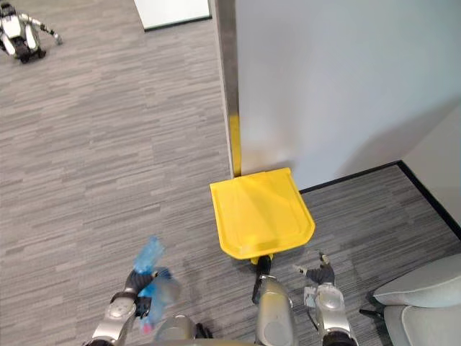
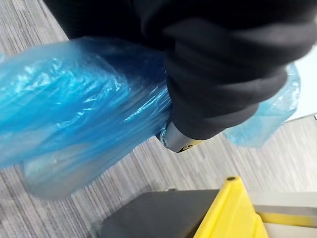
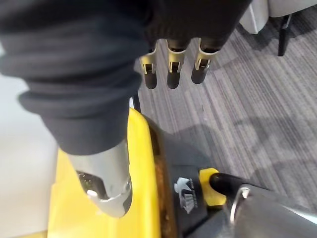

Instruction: Gather rubbish on tea table into small bin, then transfer packed bag to large trash can.

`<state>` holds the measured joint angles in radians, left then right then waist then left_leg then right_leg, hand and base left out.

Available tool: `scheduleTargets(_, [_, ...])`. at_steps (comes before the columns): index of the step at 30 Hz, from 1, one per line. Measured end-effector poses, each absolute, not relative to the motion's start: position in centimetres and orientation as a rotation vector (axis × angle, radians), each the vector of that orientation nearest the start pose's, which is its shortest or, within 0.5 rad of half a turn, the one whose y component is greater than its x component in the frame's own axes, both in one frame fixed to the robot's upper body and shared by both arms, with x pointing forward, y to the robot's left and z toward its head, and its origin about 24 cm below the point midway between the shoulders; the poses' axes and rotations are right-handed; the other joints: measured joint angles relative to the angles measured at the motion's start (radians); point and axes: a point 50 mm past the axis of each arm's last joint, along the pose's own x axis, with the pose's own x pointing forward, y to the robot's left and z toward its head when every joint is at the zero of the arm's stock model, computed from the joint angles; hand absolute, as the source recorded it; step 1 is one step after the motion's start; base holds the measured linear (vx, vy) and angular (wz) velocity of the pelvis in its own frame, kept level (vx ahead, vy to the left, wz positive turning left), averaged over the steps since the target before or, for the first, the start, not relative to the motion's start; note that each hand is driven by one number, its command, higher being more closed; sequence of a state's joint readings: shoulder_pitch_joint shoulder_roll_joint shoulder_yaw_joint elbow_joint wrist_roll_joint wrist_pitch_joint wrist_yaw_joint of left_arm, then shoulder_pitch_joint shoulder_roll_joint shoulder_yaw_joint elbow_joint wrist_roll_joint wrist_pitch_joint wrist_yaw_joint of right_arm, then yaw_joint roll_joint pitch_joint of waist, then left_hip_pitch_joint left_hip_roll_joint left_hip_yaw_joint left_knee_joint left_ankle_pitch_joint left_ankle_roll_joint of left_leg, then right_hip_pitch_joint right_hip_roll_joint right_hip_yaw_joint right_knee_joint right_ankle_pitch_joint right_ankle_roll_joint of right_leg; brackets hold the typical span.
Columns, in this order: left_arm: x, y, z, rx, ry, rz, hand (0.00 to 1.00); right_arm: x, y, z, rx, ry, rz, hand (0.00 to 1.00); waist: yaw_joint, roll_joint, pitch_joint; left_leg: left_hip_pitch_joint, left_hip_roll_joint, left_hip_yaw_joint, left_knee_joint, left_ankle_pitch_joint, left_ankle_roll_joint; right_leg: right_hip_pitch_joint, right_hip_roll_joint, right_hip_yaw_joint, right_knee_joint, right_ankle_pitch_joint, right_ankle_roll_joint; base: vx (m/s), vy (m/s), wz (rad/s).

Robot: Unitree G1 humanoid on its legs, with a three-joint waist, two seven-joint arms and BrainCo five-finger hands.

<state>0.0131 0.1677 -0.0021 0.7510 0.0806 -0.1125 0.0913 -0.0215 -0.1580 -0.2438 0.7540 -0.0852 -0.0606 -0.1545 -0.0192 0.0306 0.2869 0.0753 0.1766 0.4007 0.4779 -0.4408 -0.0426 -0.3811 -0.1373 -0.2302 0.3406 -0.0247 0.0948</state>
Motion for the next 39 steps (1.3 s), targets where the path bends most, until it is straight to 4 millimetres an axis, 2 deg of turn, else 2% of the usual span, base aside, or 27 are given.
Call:
scheduleTargets(2, [19.5, 20.5, -9.7, 0.264, 0.605, 0.093, 1.00, 18.1, -25.3, -9.4, -0.180, 0.645, -0.418, 0.00, 0.007, -0.020, 0.005, 0.028, -0.004, -0.025, -0.009, -0.007, -0.013, -0.012, -0.009, 0.019, 0.095, -0.024, -0.018, 0.22, -0.127, 0.39])
scheduleTargets(4, [19.5, 20.4, -9.7, 0.259, 0.605, 0.091, 1.00, 17.3, -25.4, -9.5, -0.152, 0.645, -0.451, 0.00, 0.007, -0.040, -0.005, 0.062, -0.011, -0.054, -0.005, -0.027, -0.042, -0.047, -0.028, 0.036, 0.259, -0.124, -0.032, 0.19, -0.095, 0.34])
scheduleTargets(7, [19.7, 19.9, -9.5, 0.242, 0.589, 0.091, 1.00, 16.4, -25.6, -9.8, -0.129, 0.667, -0.482, 0.00, 0.007, -0.029, -0.012, 0.067, -0.009, -0.102, -0.031, -0.023, -0.065, -0.057, -0.042, 0.003, 0.319, -0.195, -0.037, 0.30, -0.100, 0.28])
scheduleTargets(10, [19.8, 19.6, -9.5, 0.228, 0.589, 0.093, 1.00, 16.8, -25.2, -9.8, -0.115, 0.660, -0.476, 0.00, 0.005, -0.018, -0.021, 0.067, -0.006, -0.111, -0.061, 0.003, -0.084, -0.063, -0.039, -0.010, 0.319, -0.200, -0.045, 0.20, -0.044, 0.00])
scheduleTargets(13, [20.5, 19.3, -9.2, 0.222, 0.567, 0.087, 1.00, 17.8, -24.4, -9.5, -0.104, 0.637, -0.452, 0.00, 0.008, -0.019, -0.023, 0.065, -0.016, -0.125, -0.108, 0.036, -0.091, -0.063, -0.047, -0.023, 0.298, -0.198, -0.048, 0.09, -0.034, 0.17])
scheduleTargets(18, [20.5, 19.4, -9.0, 0.227, 0.561, 0.088, 1.00, 19.2, -22.4, -9.2, -0.131, 0.609, -0.345, 0.00, 0.008, -0.021, -0.050, -0.002, -0.016, -0.168, -0.126, 0.089, -0.097, -0.063, -0.067, -0.078, 0.242, -0.177, -0.060, -0.03, -0.050, 0.40])
scheduleTargets(22, [21.0, 19.5, -7.8, 0.241, 0.490, 0.080, 1.00, 21.9, -20.7, -7.0, -0.165, 0.481, -0.252, 0.00, 0.013, -0.012, -0.055, -0.060, -0.002, -0.192, -0.128, 0.095, -0.094, -0.074, -0.067, -0.123, 0.201, -0.160, -0.044, -0.08, -0.063, 0.31])
scheduleTargets(24, [21.4, 19.3, -7.1, 0.243, 0.448, 0.072, 1.00, 24.1, -20.0, -5.1, -0.197, 0.389, -0.193, 0.00, 0.032, -0.009, -0.056, -0.101, -0.005, -0.197, -0.127, 0.096, -0.092, -0.107, -0.064, -0.111, 0.193, -0.150, -0.028, -0.10, -0.043, 0.12])
scheduleTargets(26, [21.5, 19.2, -6.9, 0.247, 0.435, 0.059, 1.00, 25.5, -19.5, -4.0, -0.227, 0.339, -0.143, 0.00, 0.035, -0.008, -0.056, -0.119, -0.009, -0.207, -0.127, 0.104, -0.087, -0.119, -0.052, -0.088, 0.185, -0.143, -0.023, -0.09, -0.046, 0.15])
scheduleTargets(30, [21.4, 19.3, -6.7, 0.227, 0.425, 0.068, 1.00, 29.2, -18.8, -0.3, -0.301, 0.194, -0.076, 0.00, 0.039, 0.001, -0.046, -0.135, -0.018, -0.208, -0.125, 0.109, -0.086, -0.133, -0.051, -0.076, 0.178, -0.121, -0.044, -0.06, -0.009, 0.00])
scheduleTargets(34, [21.8, 19.3, -6.0, 0.192, 0.388, 0.078, 1.00, 31.7, -20.0, 2.9, -0.386, 0.097, -0.082, 0.00, 0.037, 0.012, -0.025, -0.161, -0.018, -0.237, -0.110, 0.109, -0.086, -0.133, -0.060, -0.097, 0.178, -0.113, -0.052, -0.03, 0.007, 0.17])
scheduleTargets(37, [22.4, 18.8, -4.9, 0.180, 0.320, 0.059, 1.00, 33.0, -22.6, 5.7, -0.478, 0.038, -0.131, 0.00, 0.040, 0.019, -0.007, -0.205, -0.010, -0.286, -0.083, 0.112, -0.091, -0.133, -0.071, -0.134, 0.181, -0.111, -0.054, -0.03, -0.020, 0.38])
scheduleTargets(39, [22.5, 18.9, -4.6, 0.179, 0.307, 0.053, 1.00, 33.8, -23.2, 7.2, -0.511, 0.005, -0.147, 0.00, 0.042, 0.018, 0.006, -0.210, -0.005, -0.289, -0.074, 0.112, -0.092, -0.133, -0.070, -0.136, 0.183, -0.110, -0.057, -0.04, -0.022, 0.08])
